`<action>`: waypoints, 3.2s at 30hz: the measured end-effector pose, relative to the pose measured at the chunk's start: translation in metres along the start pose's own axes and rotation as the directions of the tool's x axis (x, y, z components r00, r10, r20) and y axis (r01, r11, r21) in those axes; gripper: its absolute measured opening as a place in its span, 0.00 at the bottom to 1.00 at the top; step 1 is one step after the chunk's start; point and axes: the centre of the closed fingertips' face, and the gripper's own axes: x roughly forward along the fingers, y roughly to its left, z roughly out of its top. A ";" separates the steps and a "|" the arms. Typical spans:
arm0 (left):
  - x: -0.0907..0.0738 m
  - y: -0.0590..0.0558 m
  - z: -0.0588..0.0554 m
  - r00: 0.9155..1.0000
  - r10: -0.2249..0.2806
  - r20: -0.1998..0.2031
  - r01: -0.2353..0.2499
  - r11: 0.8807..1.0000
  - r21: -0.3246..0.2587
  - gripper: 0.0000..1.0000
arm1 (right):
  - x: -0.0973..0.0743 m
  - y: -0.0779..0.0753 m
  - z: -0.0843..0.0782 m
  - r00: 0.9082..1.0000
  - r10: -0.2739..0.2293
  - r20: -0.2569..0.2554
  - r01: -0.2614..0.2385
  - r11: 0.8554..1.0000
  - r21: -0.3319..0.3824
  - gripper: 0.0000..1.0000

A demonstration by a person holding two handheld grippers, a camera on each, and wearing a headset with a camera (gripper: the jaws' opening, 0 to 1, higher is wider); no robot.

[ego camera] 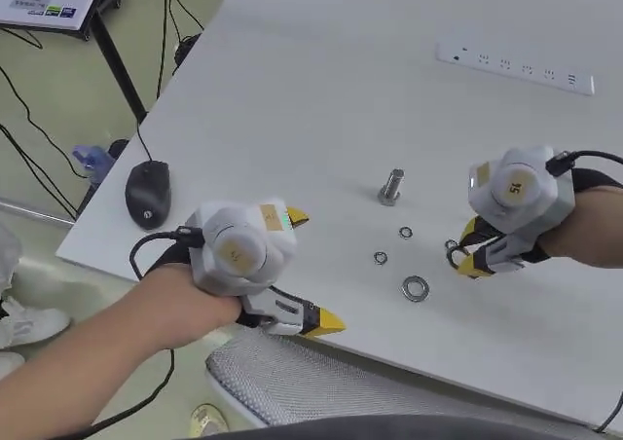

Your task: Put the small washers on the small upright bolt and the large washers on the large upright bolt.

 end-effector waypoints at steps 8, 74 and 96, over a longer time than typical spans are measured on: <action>-0.002 0.005 0.002 1.000 -0.002 0.000 0.002 1.000 0.000 0.83 | -0.024 -0.012 0.012 1.000 0.003 -0.009 -0.003 1.000 0.021 0.21; -0.011 0.023 -0.011 0.999 -0.035 0.002 0.035 0.999 -0.024 0.80 | 0.020 -0.095 0.090 0.998 -0.010 -0.069 0.012 0.999 0.031 0.22; -0.013 0.023 -0.020 0.999 -0.044 -0.011 0.043 0.998 -0.038 0.77 | 0.053 -0.105 0.082 0.994 -0.016 -0.106 0.019 0.999 0.028 0.22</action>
